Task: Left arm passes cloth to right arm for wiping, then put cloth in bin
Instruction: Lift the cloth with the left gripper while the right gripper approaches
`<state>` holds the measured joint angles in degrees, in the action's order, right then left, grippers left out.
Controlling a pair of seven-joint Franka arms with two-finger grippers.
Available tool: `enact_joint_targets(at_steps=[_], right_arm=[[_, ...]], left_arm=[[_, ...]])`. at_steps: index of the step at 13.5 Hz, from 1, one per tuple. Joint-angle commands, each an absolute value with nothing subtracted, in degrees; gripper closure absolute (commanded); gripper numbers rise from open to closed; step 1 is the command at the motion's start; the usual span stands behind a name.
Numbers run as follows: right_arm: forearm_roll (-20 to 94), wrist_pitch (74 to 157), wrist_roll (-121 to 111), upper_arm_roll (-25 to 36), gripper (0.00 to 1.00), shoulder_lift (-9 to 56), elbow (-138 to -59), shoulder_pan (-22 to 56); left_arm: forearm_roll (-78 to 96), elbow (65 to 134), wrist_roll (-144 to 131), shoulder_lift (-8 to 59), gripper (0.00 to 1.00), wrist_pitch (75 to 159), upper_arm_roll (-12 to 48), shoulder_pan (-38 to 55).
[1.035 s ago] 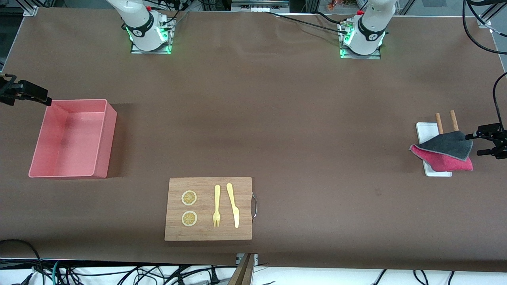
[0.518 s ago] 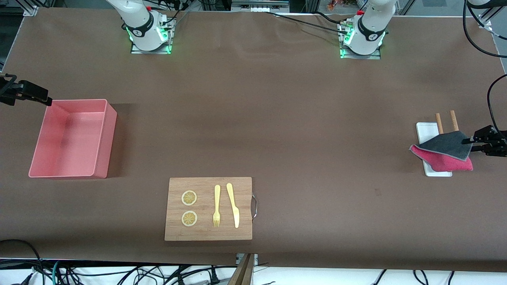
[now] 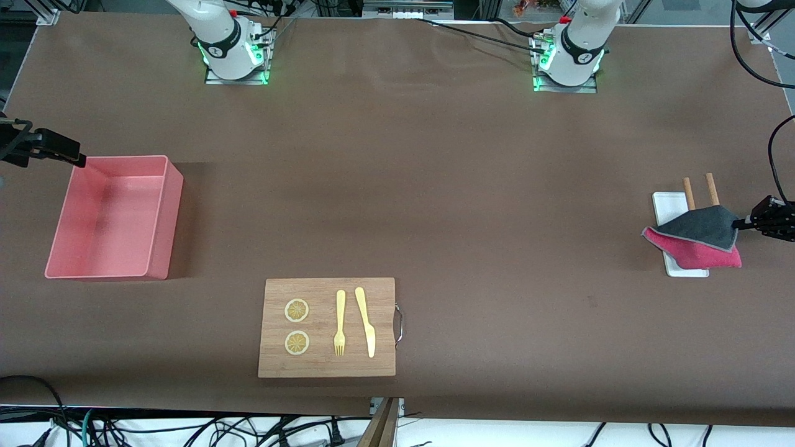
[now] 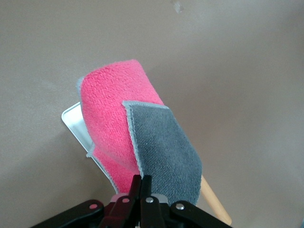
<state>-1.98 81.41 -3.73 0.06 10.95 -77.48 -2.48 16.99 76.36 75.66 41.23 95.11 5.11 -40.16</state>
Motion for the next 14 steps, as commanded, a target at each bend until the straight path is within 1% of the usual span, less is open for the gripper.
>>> enact_joint_targets(at_steps=[1,4,6,8,10,12,14], right_arm=[[-1.4,82.9,-4.6,-0.1,0.00,12.0,-78.3,-2.4],[-1.9,83.4,-4.6,0.0,0.00,13.2,-78.6,-2.5],[-1.8,84.8,-4.0,-0.1,0.00,13.4,-79.9,-2.2],[-1.1,85.5,-2.9,-0.1,0.00,15.3,-79.7,-1.6],[-0.1,86.7,2.3,-0.1,0.00,16.4,-79.6,0.5],[4.2,87.2,10.6,-0.2,0.00,17.7,-79.5,1.6],[8.3,88.6,16.0,-0.2,0.00,18.3,-79.5,3.2]], left_arm=[[18.0,75.0,77.5,41.6,1.00,93.0,5.2,-40.3],[17.6,74.7,76.9,39.7,1.00,90.0,5.2,-40.2],[17.3,74.7,76.7,36.7,1.00,87.6,5.3,-39.6],[14.6,74.6,73.0,33.6,1.00,84.6,6.2,-39.2],[10.3,74.6,69.9,30.3,1.00,79.8,6.5,-35.8],[5.8,74.5,66.5,27.6,1.00,74.3,6.5,-30.5],[5.2,74.1,58.3,25.1,1.00,70.0,6.5,-25.3]])
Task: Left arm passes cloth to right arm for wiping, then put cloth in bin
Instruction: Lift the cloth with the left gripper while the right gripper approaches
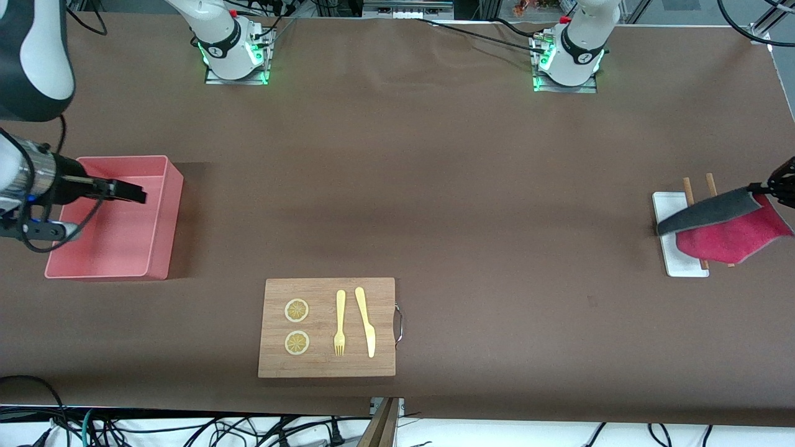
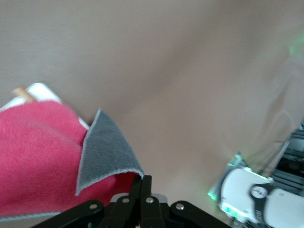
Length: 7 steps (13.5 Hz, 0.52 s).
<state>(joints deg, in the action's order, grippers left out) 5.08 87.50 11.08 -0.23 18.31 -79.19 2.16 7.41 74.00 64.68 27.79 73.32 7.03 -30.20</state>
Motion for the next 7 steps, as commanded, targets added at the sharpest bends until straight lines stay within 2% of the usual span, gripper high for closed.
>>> enact_joint_targets(at_steps=[1,4,7], right_arm=[[9.7,89.5,19.0,-0.3,0.00,18.7,-79.5,4.4],[10.5,93.9,31.0,-5.1,0.00,20.2,-79.5,5.4],[10.6,98.2,42.0,-10.3,0.00,21.3,-79.4,5.5]], left_arm=[[5.3,72.5,53.7,24.0,1.00,67.8,6.5,-22.9],[5.9,67.0,40.6,23.9,1.00,61.1,6.6,-14.7],[6.7,63.3,28.2,23.9,1.00,58.3,7.2,-5.9]])
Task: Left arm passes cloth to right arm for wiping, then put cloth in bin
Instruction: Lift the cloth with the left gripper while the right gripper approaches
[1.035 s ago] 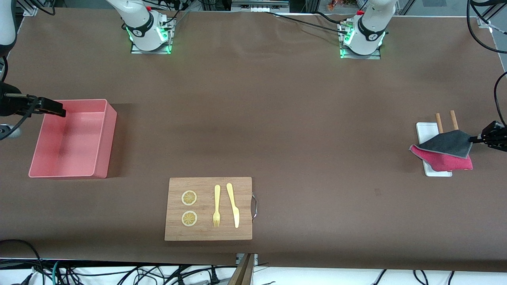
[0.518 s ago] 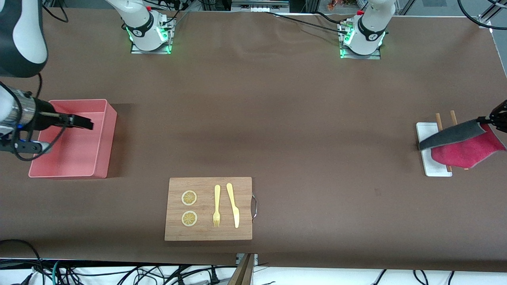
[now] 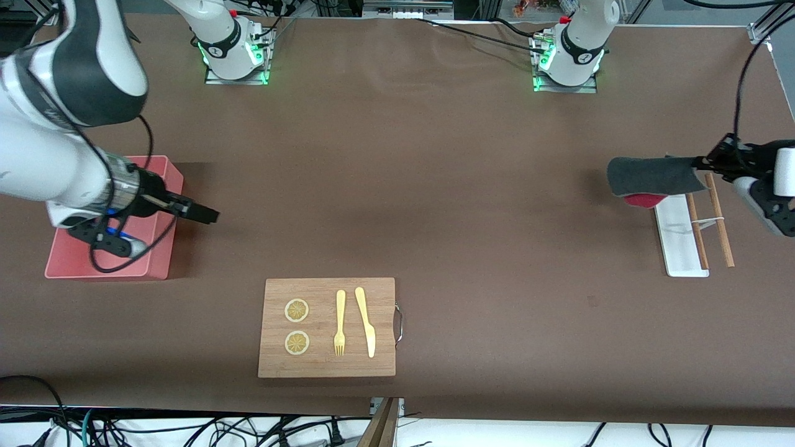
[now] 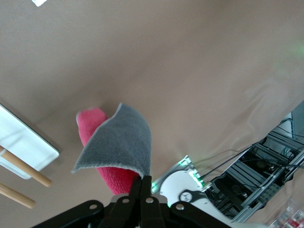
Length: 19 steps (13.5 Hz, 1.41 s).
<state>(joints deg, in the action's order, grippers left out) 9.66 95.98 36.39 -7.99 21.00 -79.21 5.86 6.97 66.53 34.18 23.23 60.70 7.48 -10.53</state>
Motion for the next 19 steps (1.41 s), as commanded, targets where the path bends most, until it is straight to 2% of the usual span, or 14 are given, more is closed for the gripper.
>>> enact_joint_targets(at_steps=[1,5,10,15,19], right_arm=[[10.6,99.3,44.3,-11.3,0.00,21.6,-79.4,5.5],[11.2,105.5,54.2,-15.5,0.00,23.7,-79.5,6.1],[15.4,114.3,63.5,-17.2,0.00,27.7,-79.5,9.7],[15.6,122.9,72.5,-19.2,0.00,31.4,-79.5,12.3],[15.6,128.9,75.8,-19.9,0.00,33.6,-79.5,14.1]], left_arm=[[8.2,62.8,24.6,23.9,1.00,58.3,7.7,-4.0],[13.3,62.0,14.3,24.2,1.00,60.0,9.1,4.0],[21.8,62.1,14.5,25.5,1.00,71.5,9.5,13.3],[35.6,62.5,16.1,27.5,1.00,81.1,9.5,14.6],[47.1,63.4,23.1,28.5,1.00,81.6,9.4,13.8]])
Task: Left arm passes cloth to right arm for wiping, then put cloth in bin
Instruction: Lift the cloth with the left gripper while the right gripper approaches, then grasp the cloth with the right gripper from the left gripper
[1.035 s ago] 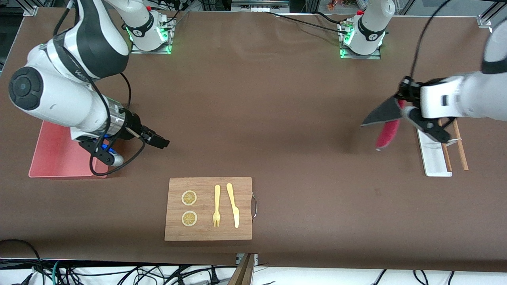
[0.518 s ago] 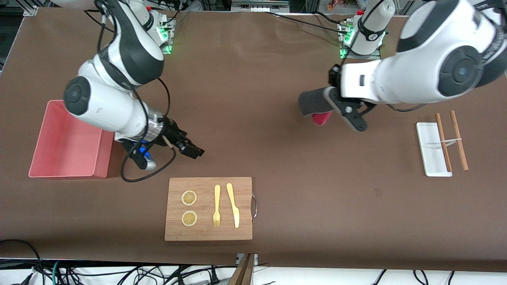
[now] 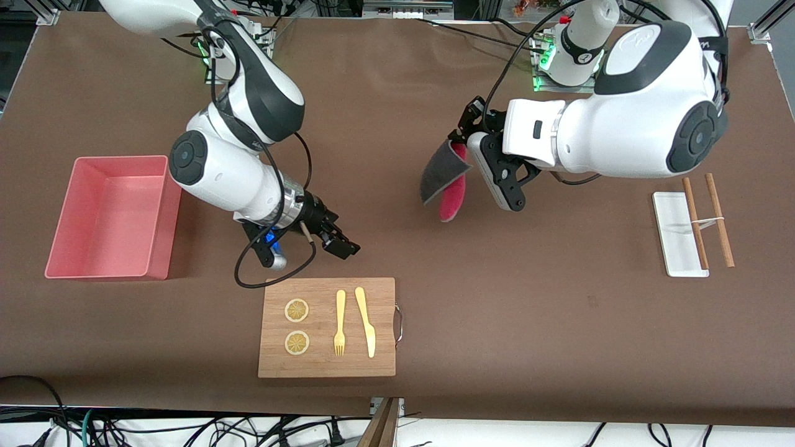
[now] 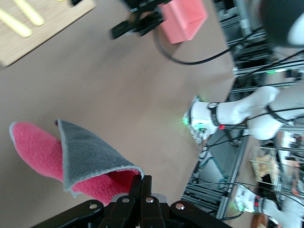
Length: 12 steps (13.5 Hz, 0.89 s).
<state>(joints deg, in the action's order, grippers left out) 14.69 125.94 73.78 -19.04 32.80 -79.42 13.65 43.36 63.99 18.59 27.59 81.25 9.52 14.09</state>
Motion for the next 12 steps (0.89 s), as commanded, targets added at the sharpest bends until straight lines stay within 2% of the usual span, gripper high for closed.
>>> enact_joint_targets(at_steps=[1,6,12], right_arm=[[15.6,131.2,77.5,-20.5,0.00,33.9,-79.5,14.1],[14.7,132.4,77.0,-22.1,0.00,34.6,-79.3,14.7],[12.6,124.2,76.6,-23.5,0.00,34.3,-78.5,14.3]], left_arm=[[49.9,63.4,25.6,29.3,1.00,83.2,9.3,13.7],[58.2,67.6,38.0,30.1,1.00,94.3,9.4,13.8],[63.3,67.6,42.5,31.6,1.00,101.8,9.4,15.9]])
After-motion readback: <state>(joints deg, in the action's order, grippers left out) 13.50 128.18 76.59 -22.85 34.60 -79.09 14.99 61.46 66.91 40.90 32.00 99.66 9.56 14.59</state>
